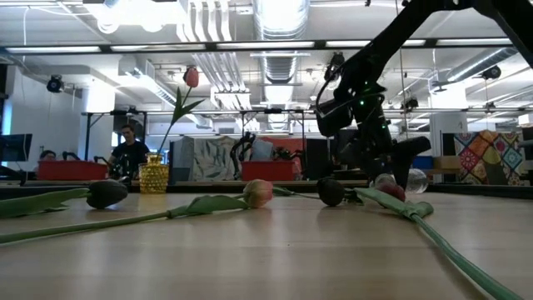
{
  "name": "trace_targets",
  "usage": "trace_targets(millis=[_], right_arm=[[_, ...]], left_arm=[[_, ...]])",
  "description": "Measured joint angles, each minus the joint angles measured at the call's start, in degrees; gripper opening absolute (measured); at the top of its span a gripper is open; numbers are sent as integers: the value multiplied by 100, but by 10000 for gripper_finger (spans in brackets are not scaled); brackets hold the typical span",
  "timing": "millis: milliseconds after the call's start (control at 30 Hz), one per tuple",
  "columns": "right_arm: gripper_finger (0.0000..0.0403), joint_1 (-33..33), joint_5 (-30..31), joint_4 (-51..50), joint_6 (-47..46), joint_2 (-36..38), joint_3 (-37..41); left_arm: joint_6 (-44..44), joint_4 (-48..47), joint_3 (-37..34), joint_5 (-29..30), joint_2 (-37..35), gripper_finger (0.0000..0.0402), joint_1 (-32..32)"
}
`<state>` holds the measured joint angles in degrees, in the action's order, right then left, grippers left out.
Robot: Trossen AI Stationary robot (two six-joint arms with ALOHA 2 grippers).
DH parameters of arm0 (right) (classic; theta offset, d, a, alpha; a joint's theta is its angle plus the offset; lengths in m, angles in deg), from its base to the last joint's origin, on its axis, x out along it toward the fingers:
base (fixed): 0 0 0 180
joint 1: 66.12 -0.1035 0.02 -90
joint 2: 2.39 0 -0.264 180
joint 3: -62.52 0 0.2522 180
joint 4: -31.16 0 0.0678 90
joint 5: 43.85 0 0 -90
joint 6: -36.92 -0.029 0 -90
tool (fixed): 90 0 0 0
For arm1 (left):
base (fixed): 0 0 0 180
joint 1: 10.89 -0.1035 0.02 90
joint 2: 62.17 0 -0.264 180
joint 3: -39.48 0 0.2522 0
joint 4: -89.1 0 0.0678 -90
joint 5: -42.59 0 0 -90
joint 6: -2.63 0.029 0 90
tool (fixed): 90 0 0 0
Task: Sort flowers into vase by color
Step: Adjust the transparent vase on the table
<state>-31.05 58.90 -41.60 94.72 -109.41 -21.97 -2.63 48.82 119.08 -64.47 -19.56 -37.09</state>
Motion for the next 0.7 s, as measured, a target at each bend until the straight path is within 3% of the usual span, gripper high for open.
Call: trace_targets(millis=[200,700], right_arm=[[183,49,-231,35,-465,-42,63],[183,48,-1474,491,-2150,457,-308]], left_arm=[[-38,0,0,2,0,77,0],[-128,66,0,2,4,77,0]])
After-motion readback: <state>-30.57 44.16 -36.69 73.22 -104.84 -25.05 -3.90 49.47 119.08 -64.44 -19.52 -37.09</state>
